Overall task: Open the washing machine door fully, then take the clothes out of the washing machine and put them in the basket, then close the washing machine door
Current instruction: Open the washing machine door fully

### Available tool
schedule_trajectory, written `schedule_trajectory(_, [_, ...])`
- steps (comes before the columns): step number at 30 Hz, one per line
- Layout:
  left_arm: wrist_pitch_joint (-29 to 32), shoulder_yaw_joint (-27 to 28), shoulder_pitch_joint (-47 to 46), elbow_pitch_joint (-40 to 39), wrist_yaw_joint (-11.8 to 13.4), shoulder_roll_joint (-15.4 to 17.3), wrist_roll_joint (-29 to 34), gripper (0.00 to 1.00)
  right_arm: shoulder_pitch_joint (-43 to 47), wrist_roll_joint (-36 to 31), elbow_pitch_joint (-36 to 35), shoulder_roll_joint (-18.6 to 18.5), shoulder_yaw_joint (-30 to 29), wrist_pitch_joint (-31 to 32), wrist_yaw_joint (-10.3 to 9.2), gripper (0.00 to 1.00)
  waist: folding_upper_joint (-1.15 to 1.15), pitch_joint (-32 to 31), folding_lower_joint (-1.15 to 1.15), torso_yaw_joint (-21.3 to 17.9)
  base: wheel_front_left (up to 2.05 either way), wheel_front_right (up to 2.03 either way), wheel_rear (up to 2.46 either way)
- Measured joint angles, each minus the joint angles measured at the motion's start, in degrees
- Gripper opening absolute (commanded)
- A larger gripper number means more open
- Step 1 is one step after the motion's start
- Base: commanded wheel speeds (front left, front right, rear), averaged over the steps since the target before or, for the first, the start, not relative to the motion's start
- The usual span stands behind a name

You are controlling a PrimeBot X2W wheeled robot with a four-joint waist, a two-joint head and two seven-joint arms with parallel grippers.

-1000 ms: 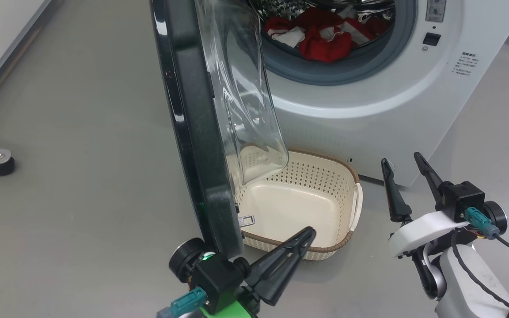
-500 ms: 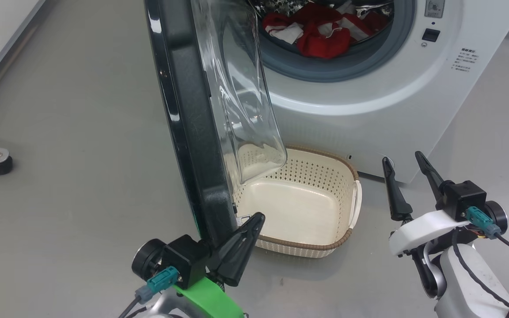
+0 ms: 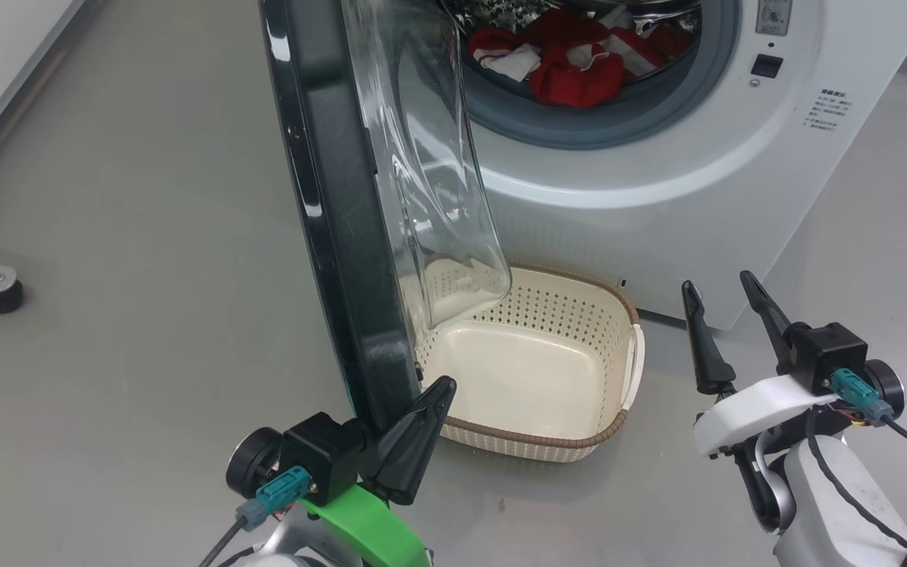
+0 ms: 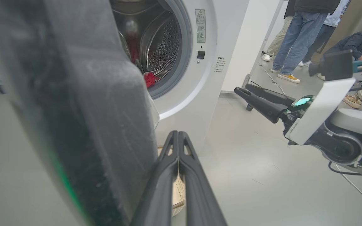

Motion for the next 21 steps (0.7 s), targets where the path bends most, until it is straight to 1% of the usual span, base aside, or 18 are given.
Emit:
schedule_trajectory(5, [-0.25, 0.52, 0.01, 0.53, 0.80, -0.78, -0.01, 0.00, 0.00, -0.01, 0.11, 0.11, -0.21, 0.00, 0.04, 1.00, 0.00, -0.20, 0.00, 0.08, 0.00, 0.00, 0.00])
schedule_trajectory(11, [-0.48, 1.23, 0.10, 1.18, 1.69, -0.94, -0.02, 0.00, 0.00, -0.45, 0.21, 0.18, -0.52, 0.00, 0.51, 1.00, 0.00, -0.36, 0.00, 0.20, 0.00, 0.00, 0.00])
schedule_trajectory(21, [-1.07, 2.57, 1.17, 1.78, 3.38, -1.11, -0.36, 0.00, 0.03, -0.59, 0.26, 0.57, -1.02, 0.00, 0.52, 1.00, 0.00, -0.43, 0.00, 0.51, 0.00, 0.00, 0.00])
